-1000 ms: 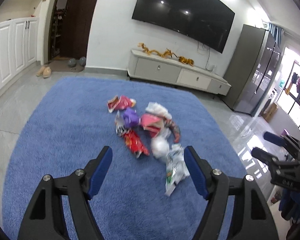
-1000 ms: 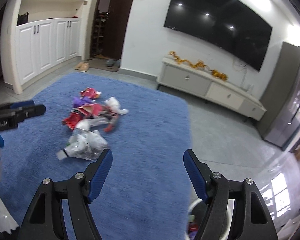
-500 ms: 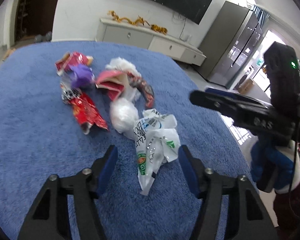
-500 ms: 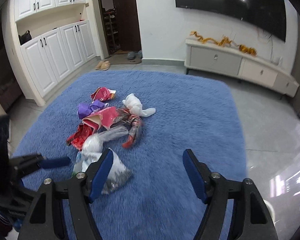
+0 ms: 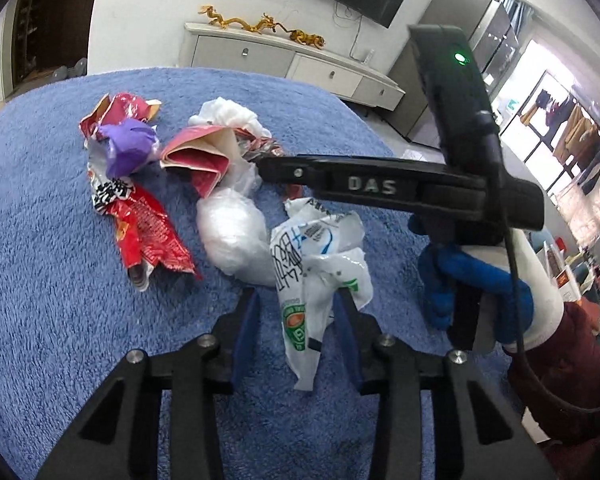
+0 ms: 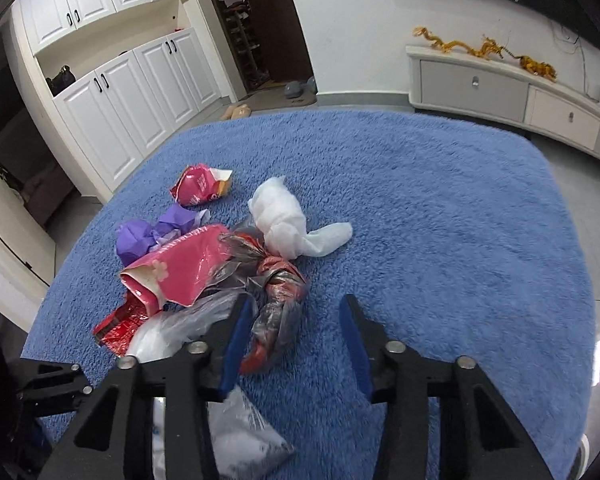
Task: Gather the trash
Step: 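Grasp the white plastic bag with left tool while right tool grasps the red-clear wrapper, then carry both held items over the trash bin and release the right tool's wrapper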
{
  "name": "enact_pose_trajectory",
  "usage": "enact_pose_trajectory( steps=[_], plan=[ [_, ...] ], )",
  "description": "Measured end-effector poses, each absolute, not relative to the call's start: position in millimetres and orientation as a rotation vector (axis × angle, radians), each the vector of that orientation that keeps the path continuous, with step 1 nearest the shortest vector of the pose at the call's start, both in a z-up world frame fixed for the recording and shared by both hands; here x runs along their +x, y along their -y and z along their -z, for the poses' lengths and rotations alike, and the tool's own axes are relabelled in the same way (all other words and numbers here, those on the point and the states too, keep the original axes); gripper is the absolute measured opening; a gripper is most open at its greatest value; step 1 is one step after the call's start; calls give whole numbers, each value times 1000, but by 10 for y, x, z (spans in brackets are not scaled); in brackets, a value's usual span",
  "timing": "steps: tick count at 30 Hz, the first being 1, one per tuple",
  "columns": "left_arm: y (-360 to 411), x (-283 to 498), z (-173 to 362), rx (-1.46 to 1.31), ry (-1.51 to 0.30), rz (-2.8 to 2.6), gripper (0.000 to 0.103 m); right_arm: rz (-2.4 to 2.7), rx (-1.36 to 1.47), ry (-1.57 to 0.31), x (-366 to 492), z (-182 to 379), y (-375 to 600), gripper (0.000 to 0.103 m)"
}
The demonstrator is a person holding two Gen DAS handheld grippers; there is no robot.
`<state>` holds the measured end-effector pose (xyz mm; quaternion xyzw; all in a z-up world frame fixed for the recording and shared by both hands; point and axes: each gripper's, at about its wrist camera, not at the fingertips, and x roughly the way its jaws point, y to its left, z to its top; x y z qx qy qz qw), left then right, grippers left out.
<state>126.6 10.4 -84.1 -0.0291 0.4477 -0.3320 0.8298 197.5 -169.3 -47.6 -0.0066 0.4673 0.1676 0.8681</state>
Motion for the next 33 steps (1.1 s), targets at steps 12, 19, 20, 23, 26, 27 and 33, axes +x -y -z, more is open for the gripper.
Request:
enact_pose_trajectory(
  steps=[12, 19, 20, 23, 26, 27, 33],
  plan=[
    [114, 1259, 882, 40, -928, 667, 22, -368, -81, -934, 1803, 391, 1647, 16],
    [188, 1316, 898, 22, -938, 658, 16, -373, -101, -903, 1718, 321, 1631, 15],
    [191, 1313, 896, 13, -941, 656, 15, -371, -104, -897, 1694, 302, 1636, 15],
    [178, 1267, 849, -2, -940, 655, 12, -360, -119, -877, 1607, 228, 1685, 15],
    [180, 1195, 783, -17, -931, 653, 11, -337, -136, -859, 1467, 147, 1730, 14],
    [191, 1161, 754, -19, -926, 654, 10, -326, -146, -852, 1404, 113, 1747, 14],
    [244, 926, 605, -23, -903, 668, 10, -257, -179, -815, 1029, -96, 1984, 14]
  ],
)
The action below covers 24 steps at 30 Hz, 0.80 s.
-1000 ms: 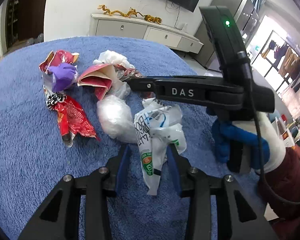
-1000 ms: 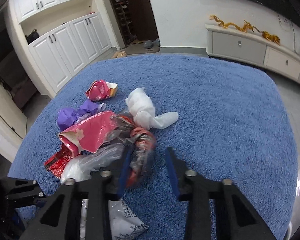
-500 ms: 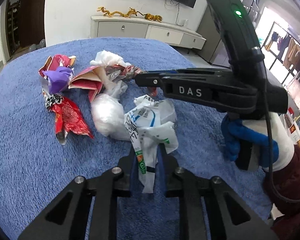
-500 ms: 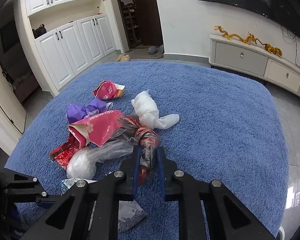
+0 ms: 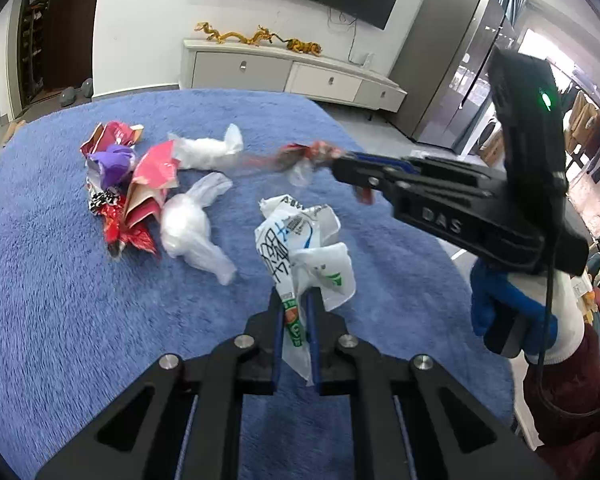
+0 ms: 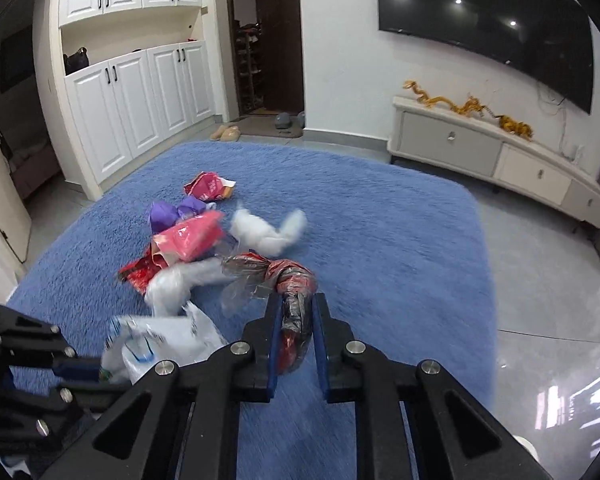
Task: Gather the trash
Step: 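Carry both held items over the trash bin and release the right tool's wrapper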
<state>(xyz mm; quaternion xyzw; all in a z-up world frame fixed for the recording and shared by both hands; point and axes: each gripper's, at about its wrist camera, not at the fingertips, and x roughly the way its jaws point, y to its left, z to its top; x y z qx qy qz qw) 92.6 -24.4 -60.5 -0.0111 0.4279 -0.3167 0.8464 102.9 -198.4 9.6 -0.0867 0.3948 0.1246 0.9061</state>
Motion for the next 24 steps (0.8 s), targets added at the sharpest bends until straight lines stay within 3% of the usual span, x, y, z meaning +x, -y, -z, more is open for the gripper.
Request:
enact_pose_trajectory(
  steps=[14, 24],
  plan=[
    [882, 466, 185, 24, -853, 784, 9, -14, -165, -760, 112, -427, 2880, 14],
    [2015, 445, 246, 139, -891, 962, 9, 245, -106, -887, -362, -110, 3958, 14]
  ],
)
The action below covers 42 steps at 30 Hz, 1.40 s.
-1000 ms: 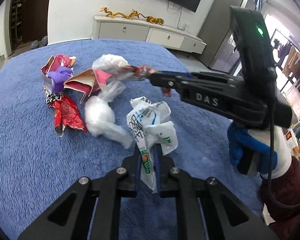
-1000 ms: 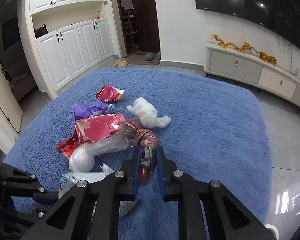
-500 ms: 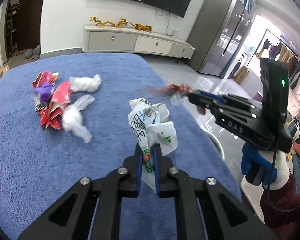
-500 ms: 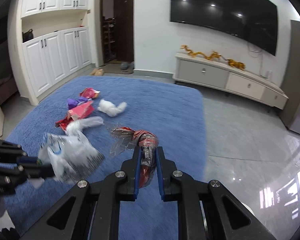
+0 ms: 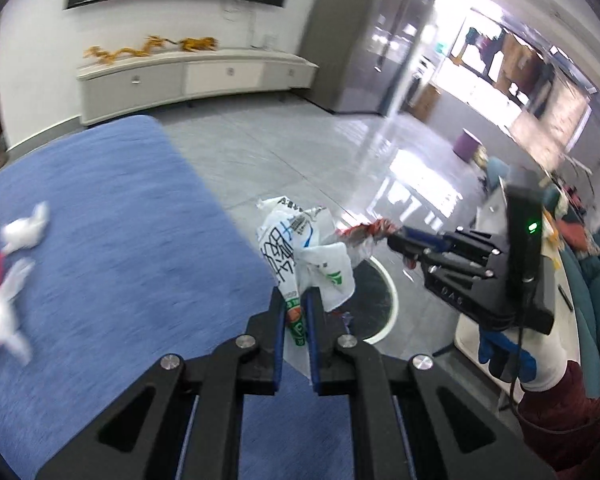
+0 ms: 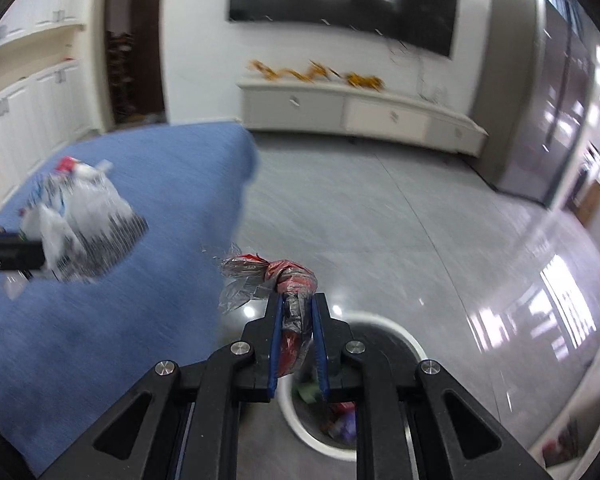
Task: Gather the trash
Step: 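Carry both held items over the trash bin and release the right tool's wrapper, then hold the white bag over the bin and open the left tool to drop it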
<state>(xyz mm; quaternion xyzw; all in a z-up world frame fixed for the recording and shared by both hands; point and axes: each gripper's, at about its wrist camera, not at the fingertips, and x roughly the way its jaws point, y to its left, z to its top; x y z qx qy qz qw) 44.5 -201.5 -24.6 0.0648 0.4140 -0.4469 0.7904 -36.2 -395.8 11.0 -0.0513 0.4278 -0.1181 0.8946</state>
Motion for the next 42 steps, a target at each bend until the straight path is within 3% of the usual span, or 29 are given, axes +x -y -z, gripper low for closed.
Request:
enact_pose_trajectory(
  steps=[9, 20, 42],
  plan=[
    [3025, 499, 532, 282, -965, 1078, 9, 356, -32, -1054, -445, 503, 4613, 14],
    [3831, 578, 938, 405, -1061, 1109, 9, 418, 52, -1102, -544, 859, 5041, 14],
    [4064, 515, 1101, 477, -1097, 1083, 9, 411, 60, -1114, -500, 962, 5041, 14]
  ],
)
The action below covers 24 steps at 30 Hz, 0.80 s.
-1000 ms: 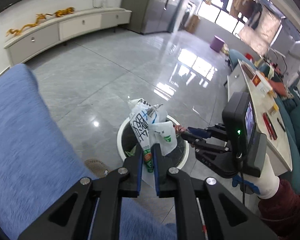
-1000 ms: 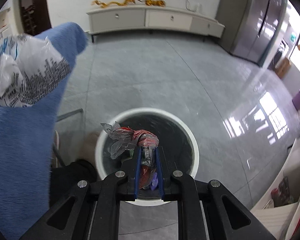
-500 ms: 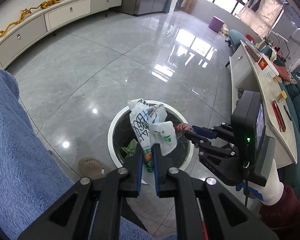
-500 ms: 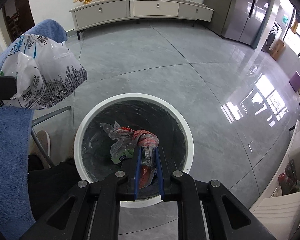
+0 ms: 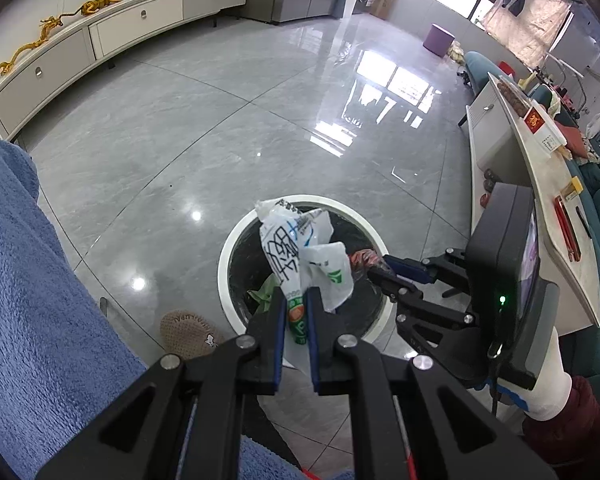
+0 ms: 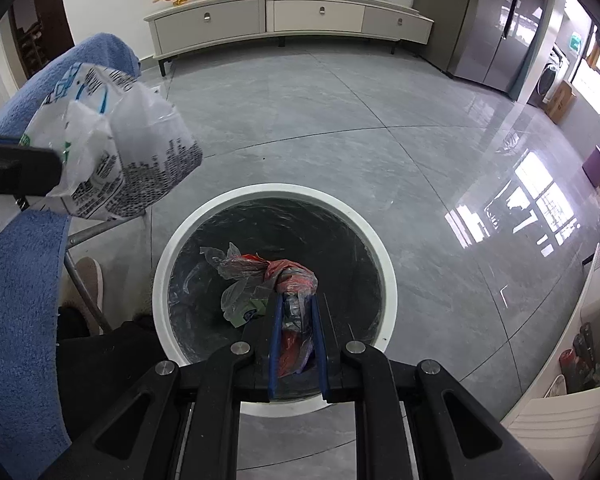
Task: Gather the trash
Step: 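Hold the white bag over the bin and open the left tool to drop it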
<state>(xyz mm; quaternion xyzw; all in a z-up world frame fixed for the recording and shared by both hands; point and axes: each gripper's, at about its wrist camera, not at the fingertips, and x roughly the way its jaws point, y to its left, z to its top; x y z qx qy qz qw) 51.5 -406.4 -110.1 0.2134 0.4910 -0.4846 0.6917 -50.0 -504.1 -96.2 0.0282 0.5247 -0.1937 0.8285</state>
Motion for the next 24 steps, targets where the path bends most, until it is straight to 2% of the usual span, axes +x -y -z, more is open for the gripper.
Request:
enact_pose_trajectory(
  steps=[24],
  plan=[
    [4171, 561, 1203, 470, -1140, 1065, 10, 402, 23, -1195, -395, 1117, 5032, 14]
  ],
)
